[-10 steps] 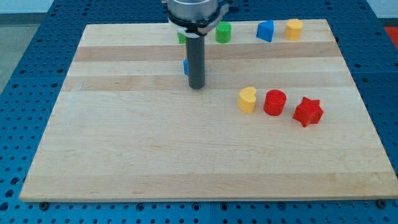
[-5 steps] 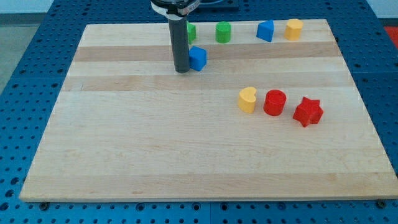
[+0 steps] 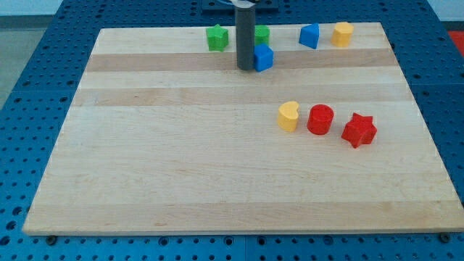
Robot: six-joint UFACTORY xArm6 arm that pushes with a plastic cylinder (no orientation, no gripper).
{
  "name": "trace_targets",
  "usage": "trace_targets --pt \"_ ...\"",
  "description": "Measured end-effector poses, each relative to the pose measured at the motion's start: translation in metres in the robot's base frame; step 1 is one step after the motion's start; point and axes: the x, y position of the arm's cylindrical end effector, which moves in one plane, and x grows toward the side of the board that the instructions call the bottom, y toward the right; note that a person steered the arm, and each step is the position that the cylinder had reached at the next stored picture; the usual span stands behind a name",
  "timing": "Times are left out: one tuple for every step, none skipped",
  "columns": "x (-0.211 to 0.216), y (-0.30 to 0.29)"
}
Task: Move the blue cube to the left of the blue triangle
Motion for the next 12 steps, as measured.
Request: trace_targets --pt "0.000 0.019" --pt "0.000 0.034" --pt "0.000 0.037" --pt "0.000 0.046" --pt "0.000 0.061" --pt "0.000 0.064" --pt "-0.002 0.067" --pt "-0.015 0.072" --pt "-0.034 0.072" --pt "-0.035 0.072" --pt "-0.020 0.071" --pt "0.049 0.046"
